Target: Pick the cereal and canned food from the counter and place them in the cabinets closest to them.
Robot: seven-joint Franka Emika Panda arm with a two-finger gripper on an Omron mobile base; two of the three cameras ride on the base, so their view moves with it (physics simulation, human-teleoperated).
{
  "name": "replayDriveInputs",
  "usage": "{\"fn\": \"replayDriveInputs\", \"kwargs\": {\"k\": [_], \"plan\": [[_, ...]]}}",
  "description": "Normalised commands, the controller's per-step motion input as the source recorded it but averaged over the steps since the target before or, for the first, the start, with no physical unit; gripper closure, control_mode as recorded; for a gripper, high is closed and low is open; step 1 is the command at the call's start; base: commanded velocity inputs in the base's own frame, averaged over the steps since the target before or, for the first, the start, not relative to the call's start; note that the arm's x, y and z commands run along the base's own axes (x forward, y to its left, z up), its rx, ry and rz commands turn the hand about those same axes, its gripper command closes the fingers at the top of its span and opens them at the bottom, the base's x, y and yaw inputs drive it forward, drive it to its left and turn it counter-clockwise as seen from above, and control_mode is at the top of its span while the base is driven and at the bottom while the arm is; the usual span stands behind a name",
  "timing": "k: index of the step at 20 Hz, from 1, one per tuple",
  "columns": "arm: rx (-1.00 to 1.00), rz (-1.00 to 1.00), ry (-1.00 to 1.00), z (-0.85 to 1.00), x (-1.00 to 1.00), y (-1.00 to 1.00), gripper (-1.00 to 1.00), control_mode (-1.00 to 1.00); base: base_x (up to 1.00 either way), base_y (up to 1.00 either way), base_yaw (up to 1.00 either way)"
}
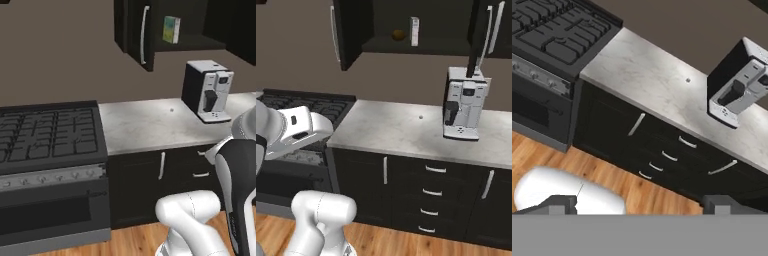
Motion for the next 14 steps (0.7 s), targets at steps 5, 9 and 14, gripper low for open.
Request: {"fn": "replayDriveInputs", "kwargs": {"k": [5,9,14], "plan": [[0.0,0.0,0.0,0.0,0.0,0.0,-1.0,1.0,-0.21,0.65,0.0],[0.0,0.0,0.0,0.0,0.0,0.0,-1.0,1.0,-0.22,0.69,0.0],[0.0,0.0,0.0,0.0,0.0,0.0,-1.0,1.0,-0.21,0.69,0.0]]}}
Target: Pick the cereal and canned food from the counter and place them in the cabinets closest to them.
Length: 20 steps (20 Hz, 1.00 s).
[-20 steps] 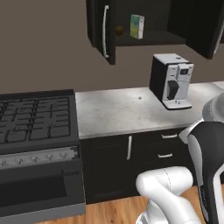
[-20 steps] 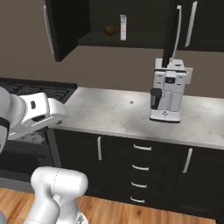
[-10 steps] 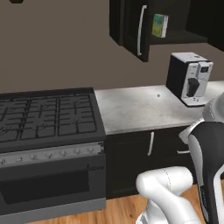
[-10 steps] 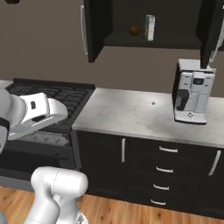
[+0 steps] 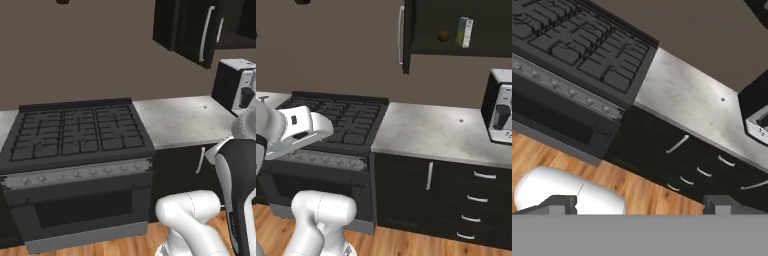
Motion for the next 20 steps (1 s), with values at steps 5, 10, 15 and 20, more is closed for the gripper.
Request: {"fn": "replayDriveInputs", "kwargs": {"k": [5,10,15,20], "plan": [[0.0,0.0,0.0,0.0,0.0,0.0,-1.0,1.0,-0.2,0.72,-0.01],[0.0,0.0,0.0,0.0,0.0,0.0,-1.0,1.0,-0.2,0.73,-0.01],[0.0,0.0,0.0,0.0,0.0,0.0,-1.0,1.0,-0.19,0.78,-0.02],[0.0,0.0,0.0,0.0,0.0,0.0,-1.0,1.0,-0.19,0.81,-0.02]]}}
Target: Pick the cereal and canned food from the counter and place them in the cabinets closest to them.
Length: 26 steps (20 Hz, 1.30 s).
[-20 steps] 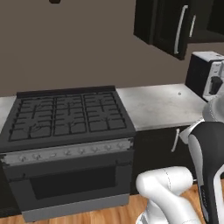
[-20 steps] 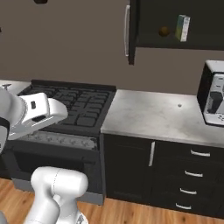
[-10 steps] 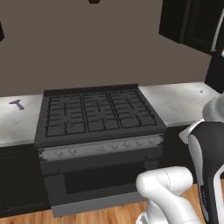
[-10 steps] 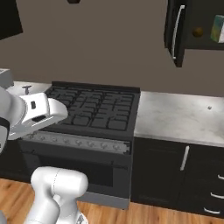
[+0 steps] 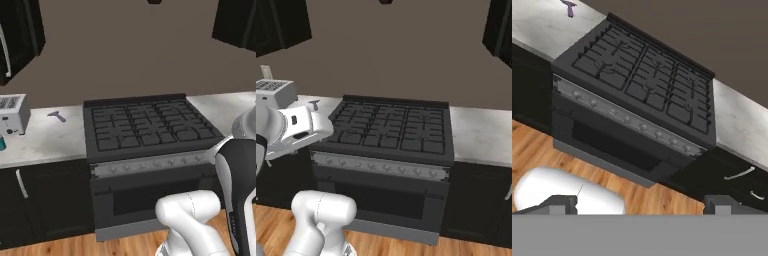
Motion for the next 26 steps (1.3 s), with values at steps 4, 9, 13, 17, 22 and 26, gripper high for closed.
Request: {"fn": "replayDriveInputs", "kwargs": {"k": [4,9,13,17,22,26], "plan": [[0.0,0.0,0.0,0.0,0.0,0.0,-1.0,1.0,-0.19,0.81,-0.02],[0.0,0.0,0.0,0.0,0.0,0.0,-1.0,1.0,-0.19,0.8,-0.03],[0.0,0.0,0.0,0.0,0.0,0.0,-1.0,1.0,-0.2,0.81,-0.03],[0.0,0.0,0.0,0.0,0.0,0.0,-1.0,1.0,-0.17,0.82,-0.02],[0.0,0.0,0.0,0.0,0.0,0.0,-1.0,1.0,-0.17,0.81,-0.02],[0.0,0.0,0.0,0.0,0.0,0.0,-1.0,1.0,-0.13,0.8,-0.02]]}}
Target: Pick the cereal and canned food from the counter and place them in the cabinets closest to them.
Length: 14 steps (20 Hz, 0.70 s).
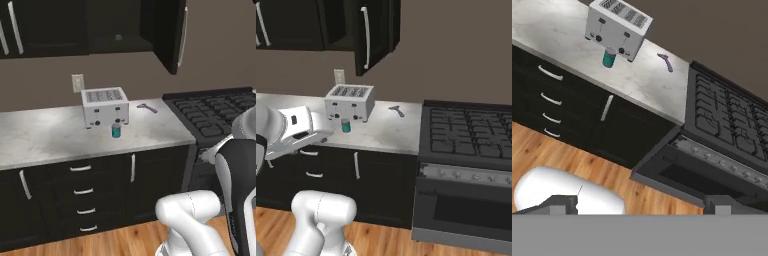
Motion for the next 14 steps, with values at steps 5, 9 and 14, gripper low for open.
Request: {"fn": "replayDriveInputs", "kwargs": {"k": [5,9,14], "plan": [[0.0,0.0,0.0,0.0,0.0,0.0,-1.0,1.0,-0.07,0.74,-0.02],[0.0,0.0,0.0,0.0,0.0,0.0,-1.0,1.0,-0.02,0.6,-0.01],[0.0,0.0,0.0,0.0,0.0,0.0,-1.0,1.0,0.0,0.3,-0.01]]}}
